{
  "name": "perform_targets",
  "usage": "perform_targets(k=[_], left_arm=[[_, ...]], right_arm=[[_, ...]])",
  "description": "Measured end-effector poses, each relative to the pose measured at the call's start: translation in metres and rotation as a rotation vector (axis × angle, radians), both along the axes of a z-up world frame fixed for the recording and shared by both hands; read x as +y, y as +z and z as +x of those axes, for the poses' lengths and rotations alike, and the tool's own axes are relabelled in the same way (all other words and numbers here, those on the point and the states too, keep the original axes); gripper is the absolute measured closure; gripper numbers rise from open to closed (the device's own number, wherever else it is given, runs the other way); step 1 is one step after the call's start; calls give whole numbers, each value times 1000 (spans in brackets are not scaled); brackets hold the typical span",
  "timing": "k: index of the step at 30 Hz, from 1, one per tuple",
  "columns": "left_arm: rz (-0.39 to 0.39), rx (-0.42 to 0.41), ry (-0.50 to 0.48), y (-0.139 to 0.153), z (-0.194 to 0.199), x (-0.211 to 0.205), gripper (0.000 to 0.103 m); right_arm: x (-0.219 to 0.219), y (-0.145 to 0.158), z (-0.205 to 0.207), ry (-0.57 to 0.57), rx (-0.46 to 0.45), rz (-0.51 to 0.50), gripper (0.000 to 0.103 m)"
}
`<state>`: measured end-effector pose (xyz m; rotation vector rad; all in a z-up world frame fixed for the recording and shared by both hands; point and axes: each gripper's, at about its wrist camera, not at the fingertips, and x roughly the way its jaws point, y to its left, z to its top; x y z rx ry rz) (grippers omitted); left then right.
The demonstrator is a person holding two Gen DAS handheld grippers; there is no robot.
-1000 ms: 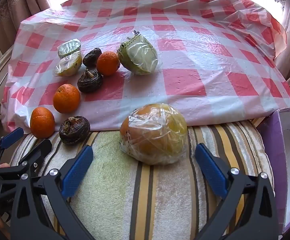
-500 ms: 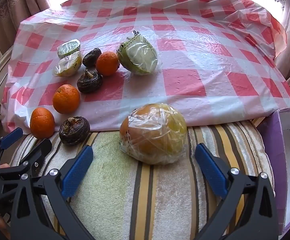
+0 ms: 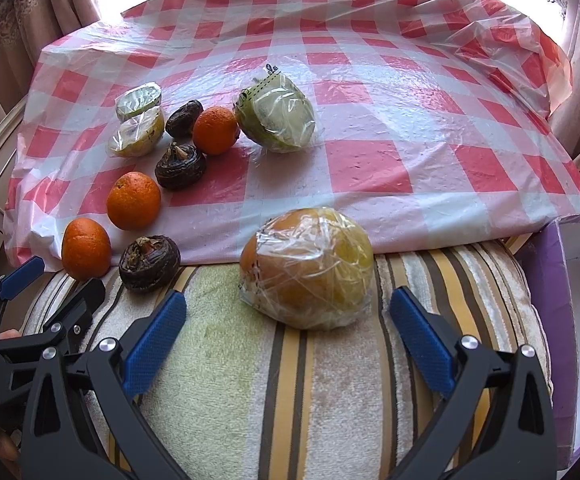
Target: Organize fruits
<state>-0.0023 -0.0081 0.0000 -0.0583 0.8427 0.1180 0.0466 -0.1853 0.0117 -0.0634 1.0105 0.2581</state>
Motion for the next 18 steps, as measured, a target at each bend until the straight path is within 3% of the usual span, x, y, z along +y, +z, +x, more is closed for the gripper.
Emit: perform_targets(k=[18], left_arm=[[0, 1, -2, 0, 0, 0, 4]], right_arm=[[-1, 1, 0, -1, -3, 4, 1]])
